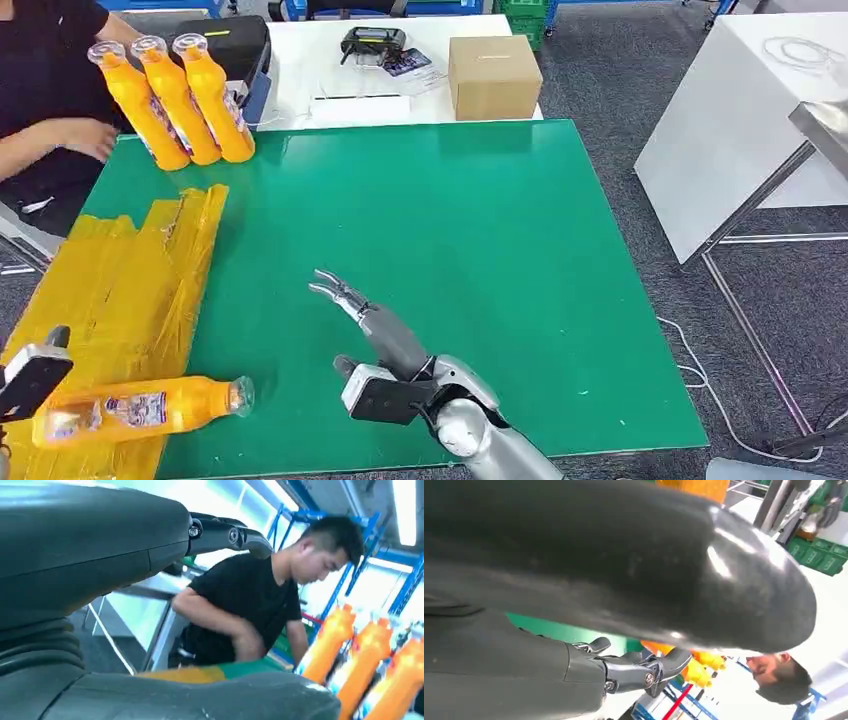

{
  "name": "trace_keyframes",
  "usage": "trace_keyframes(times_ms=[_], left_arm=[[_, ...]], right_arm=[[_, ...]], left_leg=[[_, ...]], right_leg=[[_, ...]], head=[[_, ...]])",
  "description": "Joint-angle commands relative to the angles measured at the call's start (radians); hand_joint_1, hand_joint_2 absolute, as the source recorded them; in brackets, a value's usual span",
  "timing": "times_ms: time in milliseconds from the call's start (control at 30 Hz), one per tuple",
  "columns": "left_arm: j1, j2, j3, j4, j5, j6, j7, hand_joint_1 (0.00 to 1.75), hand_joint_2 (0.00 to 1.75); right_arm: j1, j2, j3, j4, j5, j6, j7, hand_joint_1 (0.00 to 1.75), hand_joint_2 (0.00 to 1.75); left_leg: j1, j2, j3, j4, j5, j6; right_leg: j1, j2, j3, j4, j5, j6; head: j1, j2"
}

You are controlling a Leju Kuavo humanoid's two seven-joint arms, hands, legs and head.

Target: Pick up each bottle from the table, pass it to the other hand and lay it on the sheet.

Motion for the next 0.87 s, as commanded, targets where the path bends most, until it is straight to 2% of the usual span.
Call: trace_keyframes(times_ms=[33,400,467,567,633,667,733,767,833,867], left_arm=[[-0.022,-0.048,0.062,-0.022,0.000,-0.006,-0.003,0.00,0.00],[-0.022,-0.048,0.062,-0.022,0.000,-0.006,-0.003,0.00,0.00],[-0.048,-0.068,0.103,-0.038,0.113,0.034,-0.077,0.00,0.00],[-0.084,-0.064,0.143,-0.055,0.126,0.032,-0.074,0.00,0.00],[-0.097,-0.109,0.152,-0.073,0.146,0.049,-0.102,0.00,0.00],[-0.099,-0.132,0.142,-0.075,0.184,0.020,-0.105,0.00,0.00],[-0.117,-0.199,0.107,-0.085,0.400,-0.181,-0.100,0.00,0.00],[-0.115,-0.244,0.072,-0.103,0.534,-0.316,-0.083,0.00,0.00],[-0.082,-0.348,0.012,-0.177,0.696,-0.436,-0.073,0.00,0.00],[0.053,-0.440,-0.181,-0.336,0.764,-0.690,-0.126,0.00,0.00]], right_arm=[[-0.018,-0.017,-0.015,0.039,0.002,-0.002,-0.002,0.00,0.00],[-0.018,-0.017,-0.015,0.039,0.002,-0.002,-0.002,0.00,0.00],[-0.019,-0.015,-0.017,0.042,0.004,-0.002,-0.003,0.00,0.00],[-0.025,-0.013,-0.013,0.052,0.010,-0.005,-0.008,0.00,0.00],[-0.025,-0.010,-0.007,0.048,0.012,-0.007,-0.010,0.00,0.00],[-0.022,-0.009,-0.004,0.045,0.019,-0.014,-0.013,0.00,0.00],[-0.004,0.003,-0.012,0.024,0.068,-0.080,-0.024,0.00,0.00],[0.012,0.017,-0.029,0.003,0.103,-0.143,-0.030,0.00,0.00],[0.045,0.042,-0.064,-0.049,0.102,-0.201,-0.064,0.00,0.00],[0.109,0.100,-0.135,-0.117,0.068,-0.370,-0.190,0.00,0.00]], left_leg=[[0.000,0.000,0.002,-0.001,0.000,0.001],[0.000,0.000,0.001,-0.001,0.000,0.001],[0.000,0.000,0.001,-0.001,0.000,0.001],[0.001,-0.001,0.000,0.000,0.000,0.001],[0.002,0.000,0.001,0.000,-0.001,0.001],[0.000,-0.001,0.001,0.000,0.000,0.001],[0.000,-0.002,0.002,-0.001,0.001,0.001],[0.000,-0.003,0.001,-0.001,0.001,0.001],[-0.001,-0.005,0.001,-0.001,0.001,0.002],[-0.001,-0.006,0.000,0.000,0.001,0.002]], right_leg=[[0.000,0.000,0.002,-0.002,0.000,0.000],[0.000,-0.001,0.002,-0.002,0.000,0.000],[0.000,-0.001,0.002,-0.002,0.000,0.000],[0.001,-0.001,0.001,-0.001,0.000,0.000],[0.002,-0.002,0.003,-0.002,0.000,-0.001],[0.001,-0.002,0.002,-0.001,0.000,0.000],[0.000,-0.003,0.003,-0.002,0.000,0.000],[0.000,-0.004,0.003,-0.002,0.000,0.000],[0.000,-0.006,0.003,-0.002,0.000,0.000],[-0.001,-0.006,0.002,-0.002,0.000,0.001]], head=[[0.000,0.000],[0.000,0.000],[0.000,0.000],[0.000,0.000],[0.000,0.000],[0.000,0.000],[0.000,0.000],[0.000,0.000],[0.000,0.000],[0.000,0.000]])
